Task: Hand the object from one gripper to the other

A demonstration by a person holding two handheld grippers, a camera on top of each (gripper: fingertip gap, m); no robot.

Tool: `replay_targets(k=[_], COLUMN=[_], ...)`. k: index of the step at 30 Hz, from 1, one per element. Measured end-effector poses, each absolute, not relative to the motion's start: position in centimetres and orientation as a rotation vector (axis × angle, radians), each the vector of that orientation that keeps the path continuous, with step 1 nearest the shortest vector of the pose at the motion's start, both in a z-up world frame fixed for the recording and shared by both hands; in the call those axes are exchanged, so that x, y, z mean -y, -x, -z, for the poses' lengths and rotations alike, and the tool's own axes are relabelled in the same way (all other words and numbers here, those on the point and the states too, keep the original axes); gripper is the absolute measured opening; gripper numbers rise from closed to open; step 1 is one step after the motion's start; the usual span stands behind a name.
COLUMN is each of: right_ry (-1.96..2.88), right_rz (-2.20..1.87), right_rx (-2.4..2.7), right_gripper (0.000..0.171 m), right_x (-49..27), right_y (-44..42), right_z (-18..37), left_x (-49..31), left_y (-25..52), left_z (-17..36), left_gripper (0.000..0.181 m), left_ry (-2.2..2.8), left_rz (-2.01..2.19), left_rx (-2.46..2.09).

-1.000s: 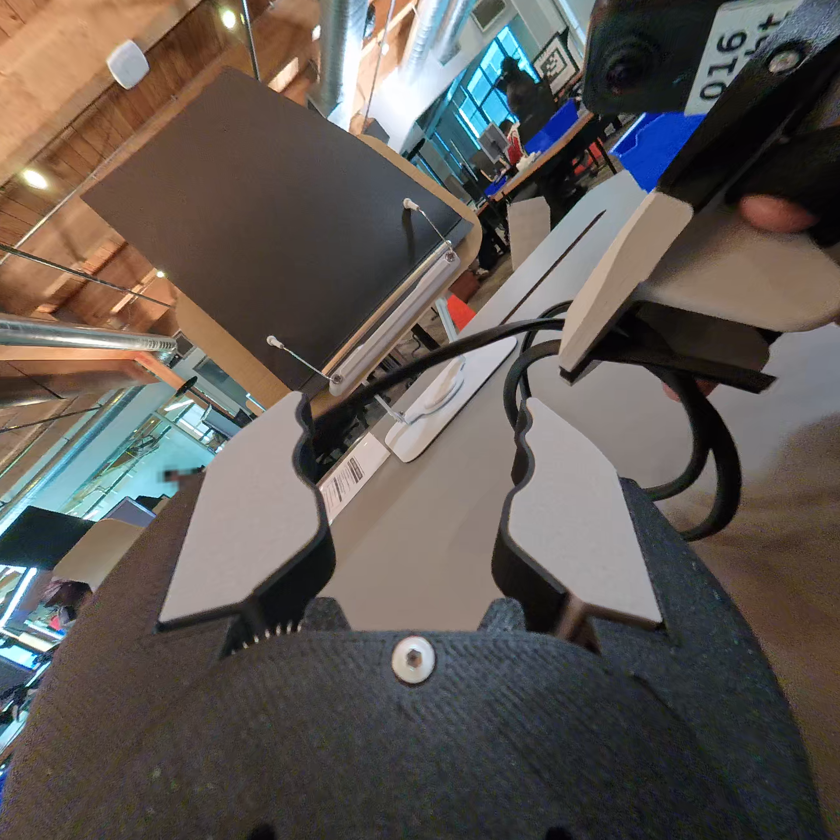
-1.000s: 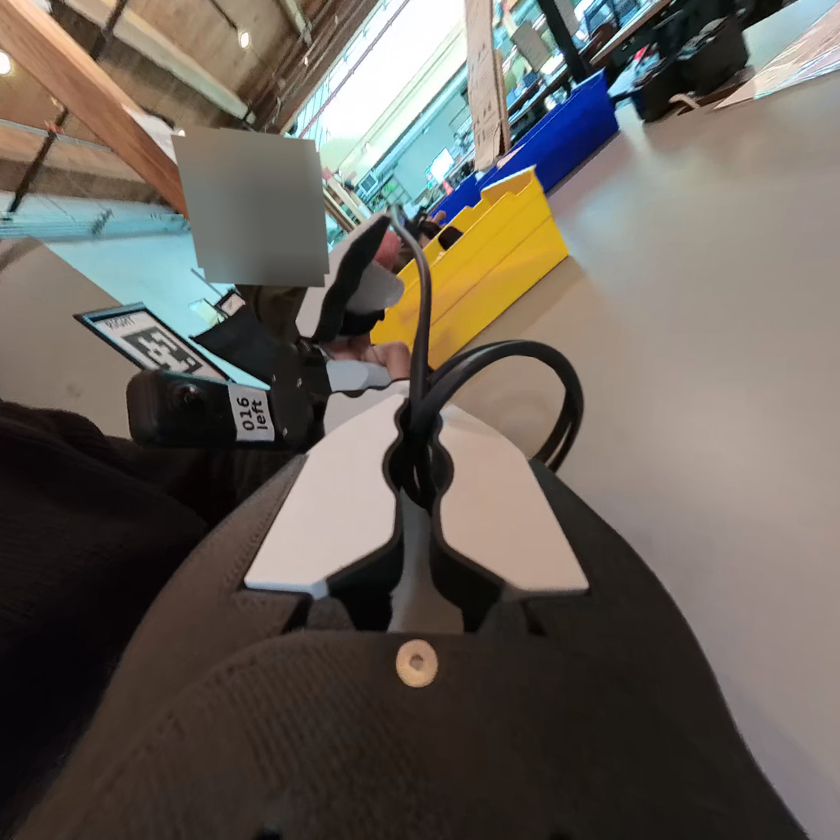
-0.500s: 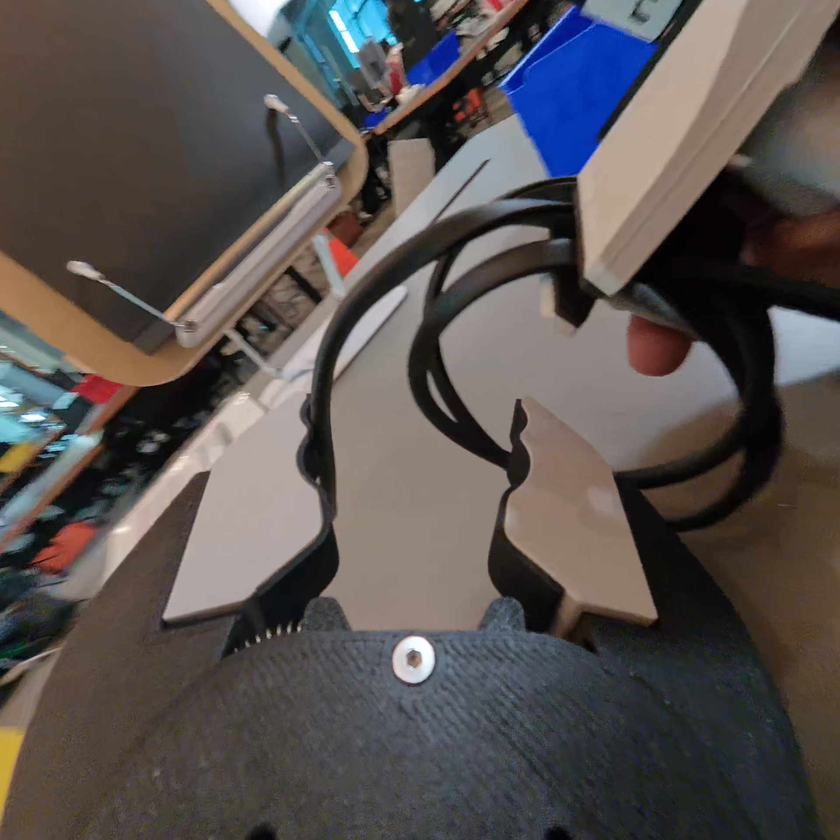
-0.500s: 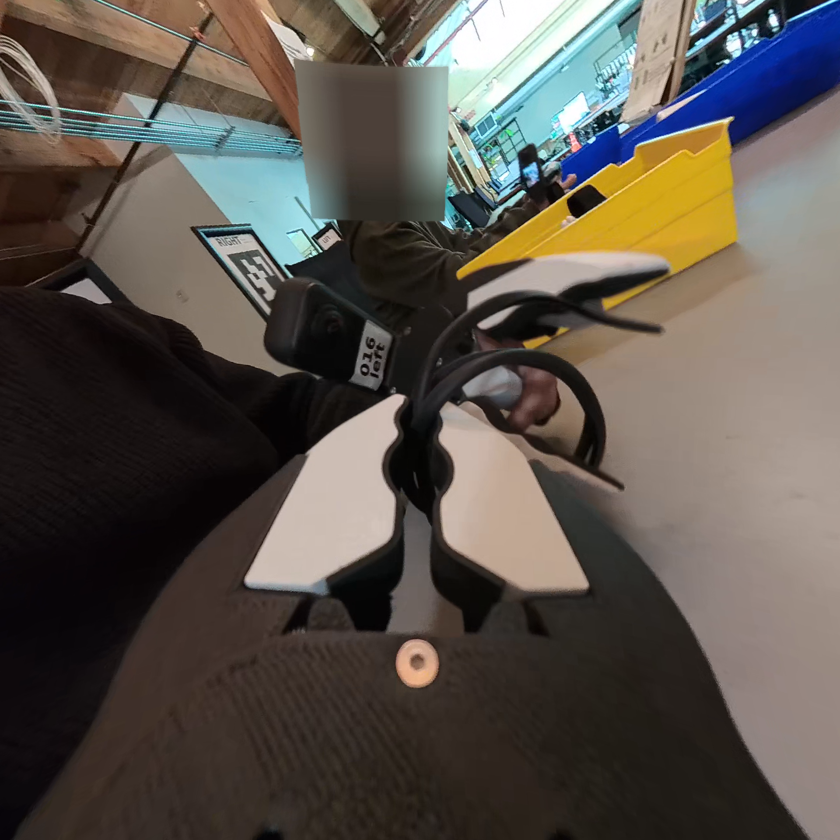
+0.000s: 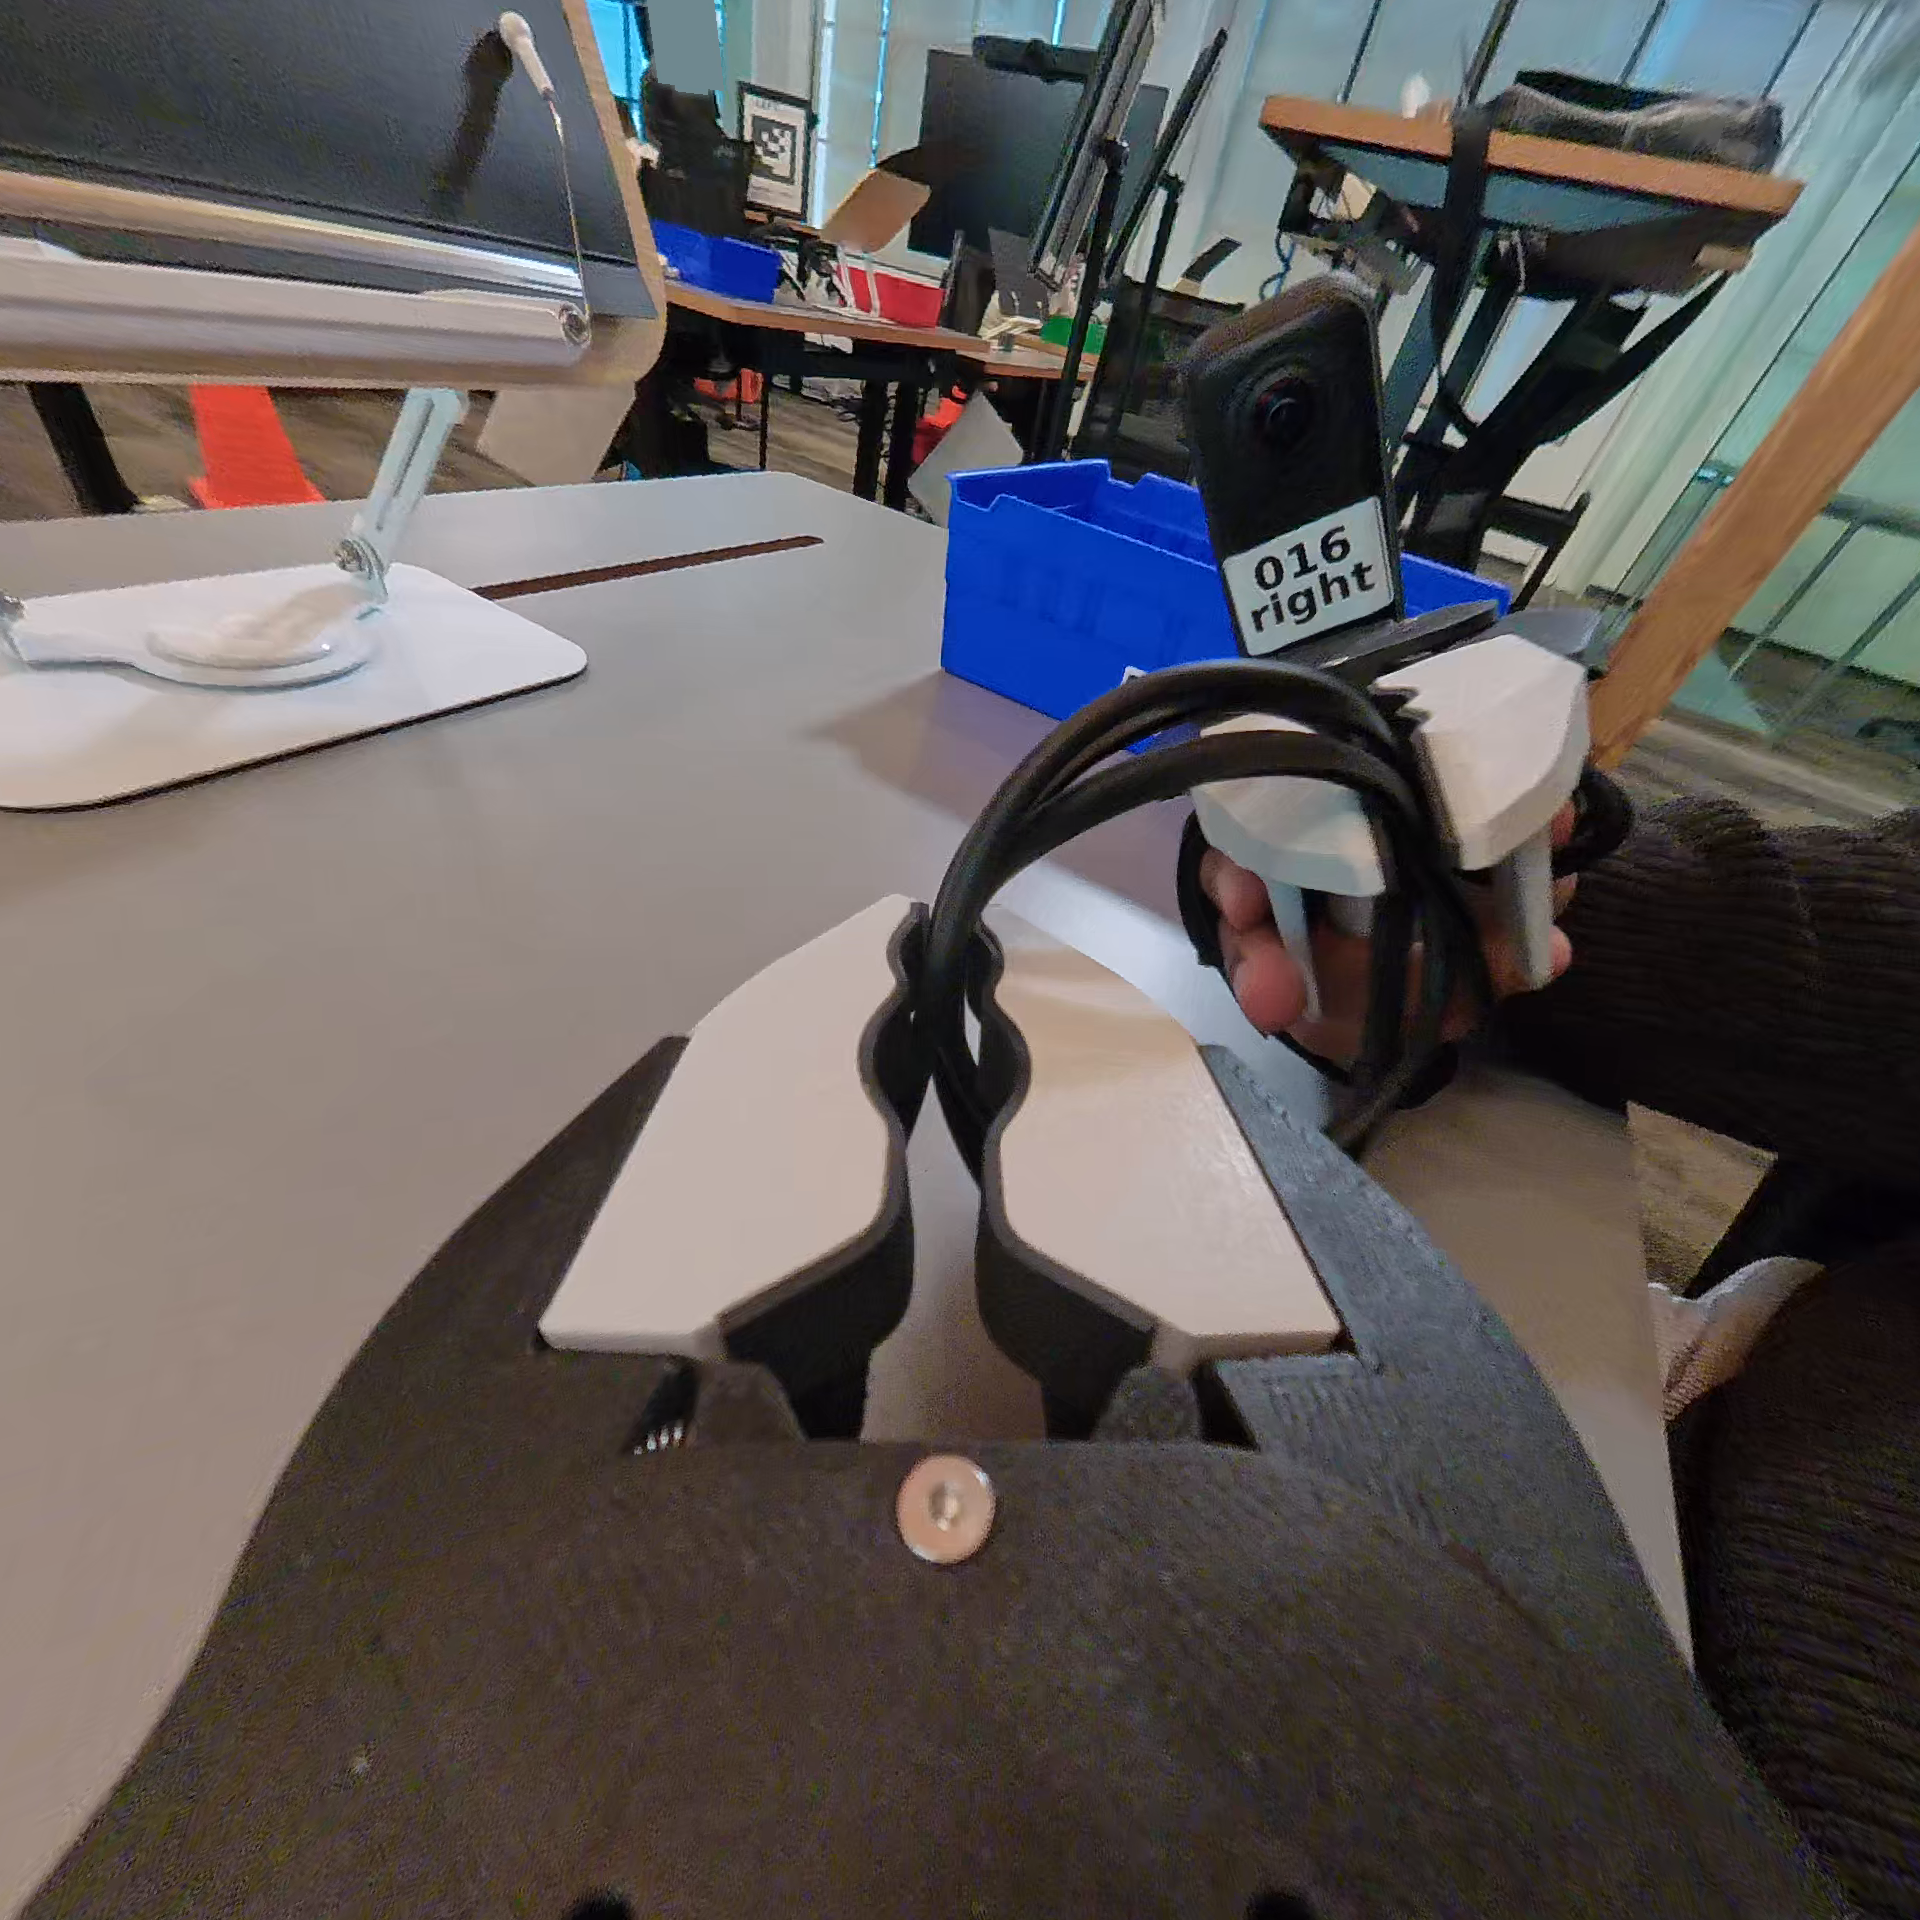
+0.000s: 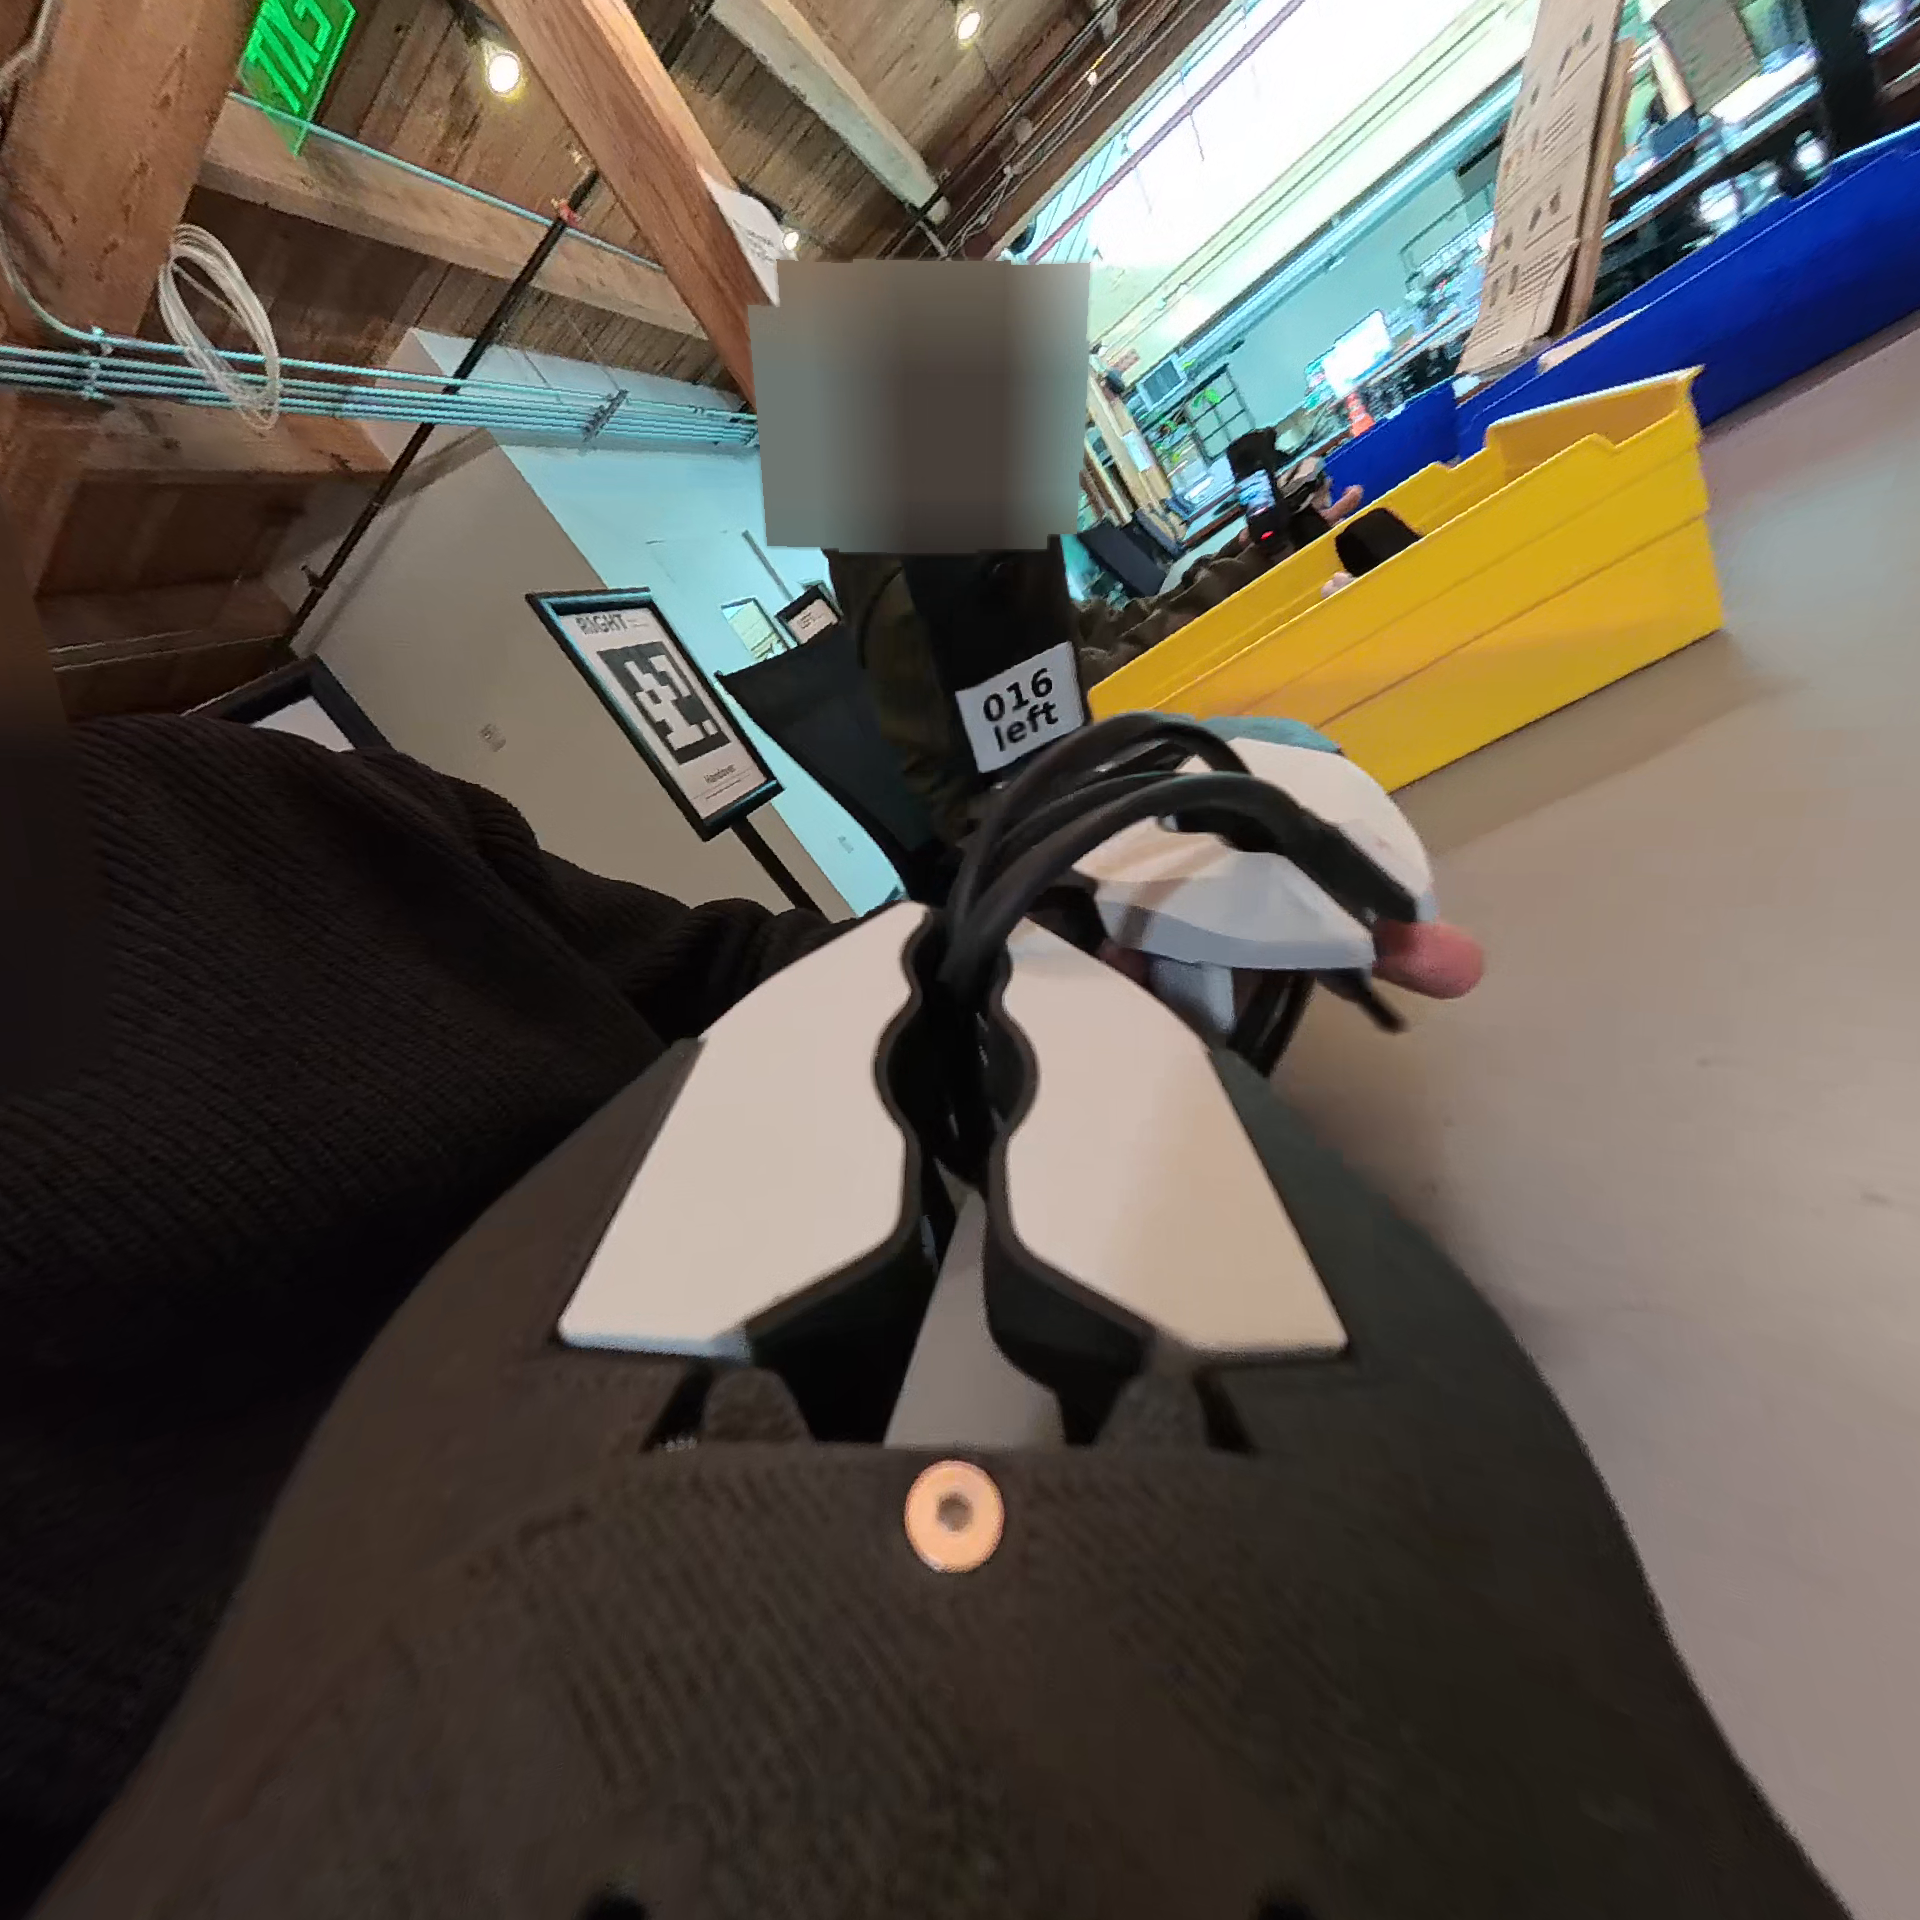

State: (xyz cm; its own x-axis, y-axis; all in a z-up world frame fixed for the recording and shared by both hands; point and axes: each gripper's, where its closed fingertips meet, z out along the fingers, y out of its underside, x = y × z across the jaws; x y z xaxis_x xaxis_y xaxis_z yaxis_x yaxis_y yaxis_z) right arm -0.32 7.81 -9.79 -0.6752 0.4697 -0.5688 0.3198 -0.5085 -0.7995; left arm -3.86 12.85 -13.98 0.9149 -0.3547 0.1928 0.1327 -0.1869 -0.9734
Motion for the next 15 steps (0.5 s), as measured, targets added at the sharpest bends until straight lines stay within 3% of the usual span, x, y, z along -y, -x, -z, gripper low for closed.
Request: replay_targets(k=[3,8,15], right_ry=[1.283,1.384,1.372], right_rz=[-2.278,-2.022,-1.352], right_rx=[1.426,1.27,1.288], right_gripper=[0.012,0.049,0.068], right_x=[-9.1,-12.2,-15.9], right_y=[1.1,2.8,3.8], right_z=[10.2,11.3,13.6], left_x=[-12.9,-13.2,-12.8], left_y=[4.3,6.6,11.5], left_z=[14.1,15.4,17.0], left_gripper=[0.006,0.006,0.006], left_ry=[1.719,1.793,1.822], left_rz=[0.463,0.429,0.424], left_rx=[-0.138,0.004,0.333])
